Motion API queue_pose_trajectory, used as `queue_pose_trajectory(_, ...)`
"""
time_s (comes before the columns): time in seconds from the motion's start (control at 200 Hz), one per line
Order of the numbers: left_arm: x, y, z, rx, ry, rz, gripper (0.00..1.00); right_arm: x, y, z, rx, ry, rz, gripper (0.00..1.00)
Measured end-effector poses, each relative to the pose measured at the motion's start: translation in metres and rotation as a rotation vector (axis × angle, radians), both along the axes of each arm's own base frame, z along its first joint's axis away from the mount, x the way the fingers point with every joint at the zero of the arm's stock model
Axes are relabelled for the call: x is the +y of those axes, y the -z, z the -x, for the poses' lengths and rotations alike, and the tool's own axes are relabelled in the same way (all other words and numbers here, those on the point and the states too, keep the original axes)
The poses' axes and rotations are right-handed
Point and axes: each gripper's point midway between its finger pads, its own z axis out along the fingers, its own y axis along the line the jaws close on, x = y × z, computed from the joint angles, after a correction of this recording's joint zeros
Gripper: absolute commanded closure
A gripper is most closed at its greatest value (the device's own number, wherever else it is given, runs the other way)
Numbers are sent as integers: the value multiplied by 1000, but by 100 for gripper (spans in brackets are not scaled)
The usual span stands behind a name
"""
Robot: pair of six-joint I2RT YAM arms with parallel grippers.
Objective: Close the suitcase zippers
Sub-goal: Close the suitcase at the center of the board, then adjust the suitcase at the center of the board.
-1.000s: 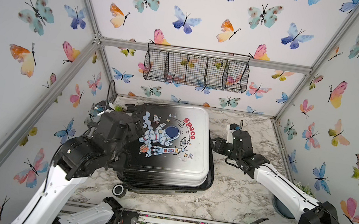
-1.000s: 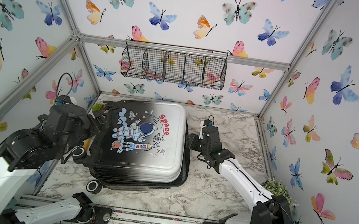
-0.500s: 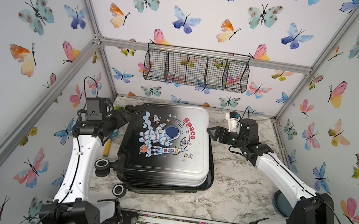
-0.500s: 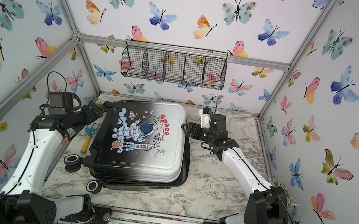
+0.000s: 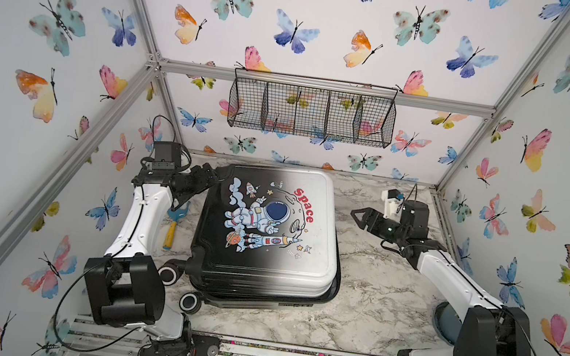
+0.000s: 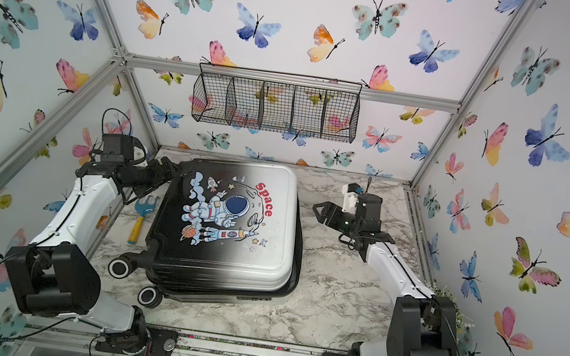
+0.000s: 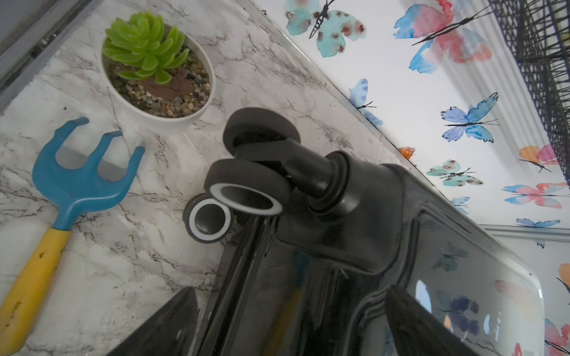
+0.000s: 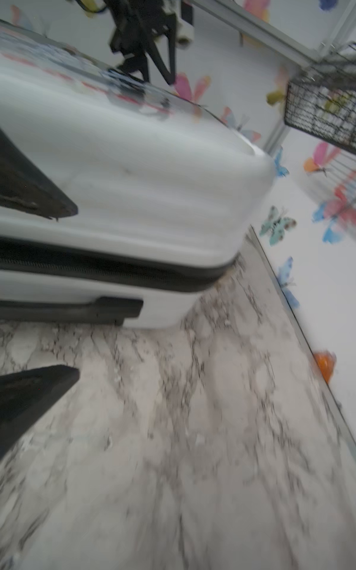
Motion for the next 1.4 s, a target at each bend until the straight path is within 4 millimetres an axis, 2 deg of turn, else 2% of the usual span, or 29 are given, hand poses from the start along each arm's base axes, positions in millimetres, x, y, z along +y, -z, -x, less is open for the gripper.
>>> queue_pose_trajectory(0.05, -3, 2, -2, 4, 9, 5, 6, -5, 10, -1, 29, 15, 10, 24)
queue_pose_trajectory(0.15, -11, 5, -7, 12, 32, 7, 6, 1, 29, -1, 81, 0, 16, 30)
queue_pose_trajectory(0.24, -23, 10, -11, 23, 61, 12, 6, 6, 56, 0, 150, -26, 33, 34)
queue_pose_trajectory(0.335, -31, 8, -24, 6, 82, 10, 6, 10, 86, 3, 222, -49, 63, 36)
queue_pose_trajectory(0.415, -40, 6, -32, 0, 104, 8, 6, 14, 100, 11, 263, -75, 87, 39)
queue_pose_trajectory(0.486, -46, 6, -39, 4, 115, -4, 7, 21, 101, 16, 269, -103, 99, 40)
queue_pose_trajectory(0.626, -54, 5, -54, 4, 132, -12, 7, 56, 94, 30, 241, -200, 108, 44)
queue_pose_trajectory(0.676, -57, 5, -58, 5, 136, -18, 7, 61, 94, 35, 235, -206, 126, 44)
queue_pose_trajectory(0.836, -73, 2, -77, -8, 168, -38, 8, 58, 92, 53, 242, -199, 145, 46)
queue_pose_trajectory(1.091, -111, -2, -122, -72, 246, -111, 9, 66, 95, 104, 266, -209, 208, 46)
queue_pose_trajectory(1.306, -158, -13, -157, -160, 337, -152, 11, 75, 100, 139, 286, -284, 297, 44)
queue_pose_trajectory(1.397, -176, -22, -163, -207, 368, -141, 11, 82, 97, 148, 265, -304, 319, 42)
